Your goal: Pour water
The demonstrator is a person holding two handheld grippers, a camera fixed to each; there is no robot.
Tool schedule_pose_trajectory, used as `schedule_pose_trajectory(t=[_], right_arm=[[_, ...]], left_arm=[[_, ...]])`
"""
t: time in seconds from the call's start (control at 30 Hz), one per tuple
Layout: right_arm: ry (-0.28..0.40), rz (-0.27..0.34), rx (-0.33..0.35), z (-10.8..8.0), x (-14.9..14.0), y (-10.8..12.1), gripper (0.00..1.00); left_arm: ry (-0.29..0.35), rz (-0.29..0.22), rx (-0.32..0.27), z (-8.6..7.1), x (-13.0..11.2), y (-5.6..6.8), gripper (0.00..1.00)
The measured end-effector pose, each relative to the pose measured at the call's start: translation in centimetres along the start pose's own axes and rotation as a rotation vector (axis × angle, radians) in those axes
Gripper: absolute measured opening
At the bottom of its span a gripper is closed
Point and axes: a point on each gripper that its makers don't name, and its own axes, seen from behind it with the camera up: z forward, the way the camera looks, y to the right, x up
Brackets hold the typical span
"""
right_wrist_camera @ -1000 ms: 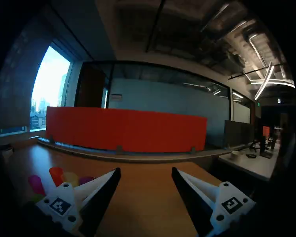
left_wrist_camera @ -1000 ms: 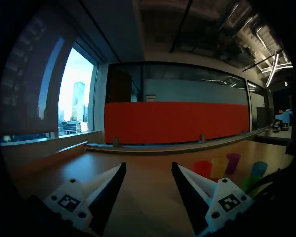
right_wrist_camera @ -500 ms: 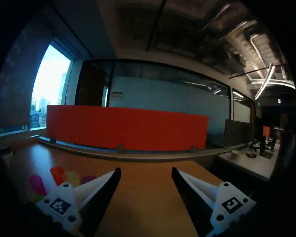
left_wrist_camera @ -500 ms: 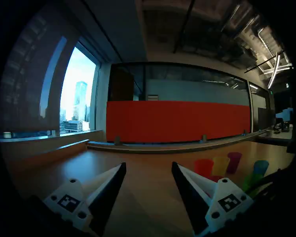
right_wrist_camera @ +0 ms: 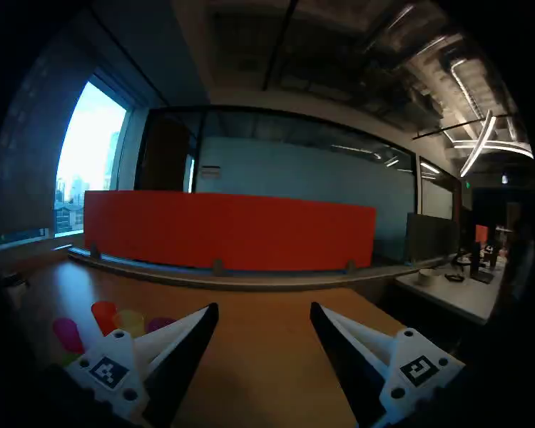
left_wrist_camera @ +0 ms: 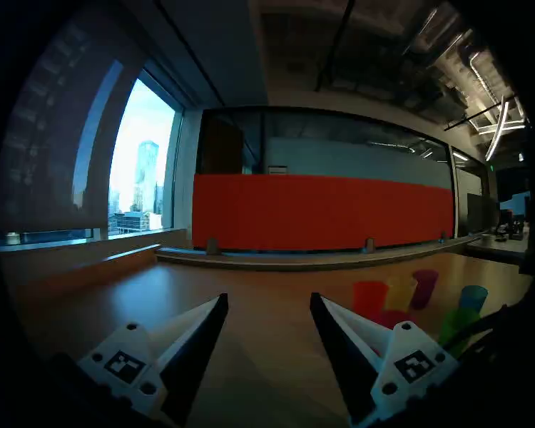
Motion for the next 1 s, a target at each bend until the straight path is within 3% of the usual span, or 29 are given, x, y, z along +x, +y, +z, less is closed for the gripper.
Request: schedule_pose_trajectory(t=[1.0], right_arm=[[-0.006,-0.001,0.008,0.0,-0.5,-0.3,0.99]], left_arm=[[-0.030,0.031,0.020,0.3,-1.3,-0.4,0.85]])
